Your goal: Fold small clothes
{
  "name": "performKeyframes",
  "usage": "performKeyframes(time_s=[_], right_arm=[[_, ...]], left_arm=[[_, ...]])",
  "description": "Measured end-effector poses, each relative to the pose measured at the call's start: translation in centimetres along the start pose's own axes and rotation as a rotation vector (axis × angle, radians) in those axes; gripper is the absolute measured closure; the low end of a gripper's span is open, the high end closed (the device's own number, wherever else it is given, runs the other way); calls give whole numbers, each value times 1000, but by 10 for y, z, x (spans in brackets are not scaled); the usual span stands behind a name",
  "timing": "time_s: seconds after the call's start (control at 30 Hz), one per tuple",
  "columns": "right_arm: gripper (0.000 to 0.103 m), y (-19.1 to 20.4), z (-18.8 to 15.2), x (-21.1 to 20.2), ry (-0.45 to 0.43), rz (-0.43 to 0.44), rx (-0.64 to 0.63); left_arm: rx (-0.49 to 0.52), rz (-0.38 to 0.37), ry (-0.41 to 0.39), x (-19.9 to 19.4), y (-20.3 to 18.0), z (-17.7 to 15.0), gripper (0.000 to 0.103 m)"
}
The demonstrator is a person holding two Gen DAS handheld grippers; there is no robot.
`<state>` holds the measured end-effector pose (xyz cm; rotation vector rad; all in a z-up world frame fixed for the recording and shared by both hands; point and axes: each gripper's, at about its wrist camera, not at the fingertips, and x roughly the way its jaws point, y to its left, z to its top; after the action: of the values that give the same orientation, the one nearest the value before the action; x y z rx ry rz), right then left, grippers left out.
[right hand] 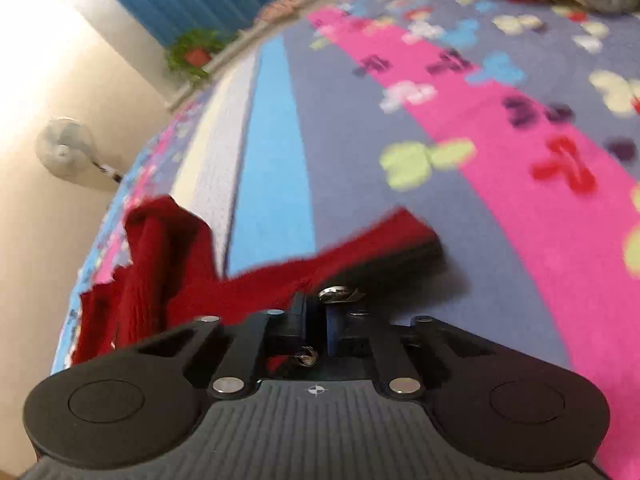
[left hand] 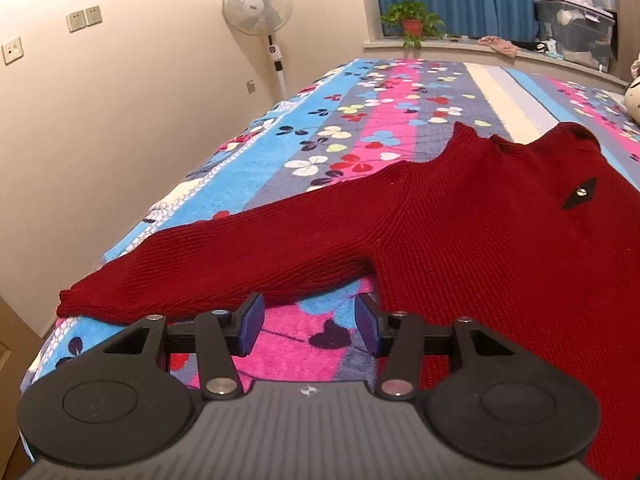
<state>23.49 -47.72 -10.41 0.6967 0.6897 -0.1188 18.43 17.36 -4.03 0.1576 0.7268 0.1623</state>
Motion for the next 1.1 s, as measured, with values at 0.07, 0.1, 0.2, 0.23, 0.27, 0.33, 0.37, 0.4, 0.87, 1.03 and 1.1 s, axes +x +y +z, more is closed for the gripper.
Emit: performKeyframes(time_s=[0.07, 0.1, 0.2, 0.23, 0.27, 0.33, 0.37, 0.4, 0.87, 1.03, 1.1], right_arm=[[96, 3, 17, -15, -112, 5, -83], [96, 3, 25, -26, -178, -1, -112], [96, -19, 56, -48, -326, -266, -164], [94, -32, 61, -50, -343, -369, -141], [90, -53, 66, -51, -338, -466, -82], [86, -97, 69, -52, -266, -496, 104], [86, -114, 68, -54, -246, -467, 187], [86, -124, 65, -55, -239, -453, 251], [50, -77, 11, -46, -241, -237, 493], [56, -90, 19, -25, -200, -240, 515], [86, -88, 27, -20, -210, -259, 469]], left_arm=[[-18, 2, 12, 4, 4, 2, 48], [-30, 2, 18, 7, 6, 3, 48], [-51, 4, 22, 8, 8, 6, 48], [-52, 1, 23, 8, 7, 7, 48], [-49, -3, 23, 8, 5, 7, 48], [-34, -14, 23, 9, 0, 8, 48], [-26, -17, 21, 9, -3, 7, 48], [-18, -21, 19, 9, -6, 8, 48], [9, -48, 13, 14, -15, 12, 46], [22, -60, 13, 13, -16, 12, 46], [30, -56, 9, 14, -16, 12, 46]])
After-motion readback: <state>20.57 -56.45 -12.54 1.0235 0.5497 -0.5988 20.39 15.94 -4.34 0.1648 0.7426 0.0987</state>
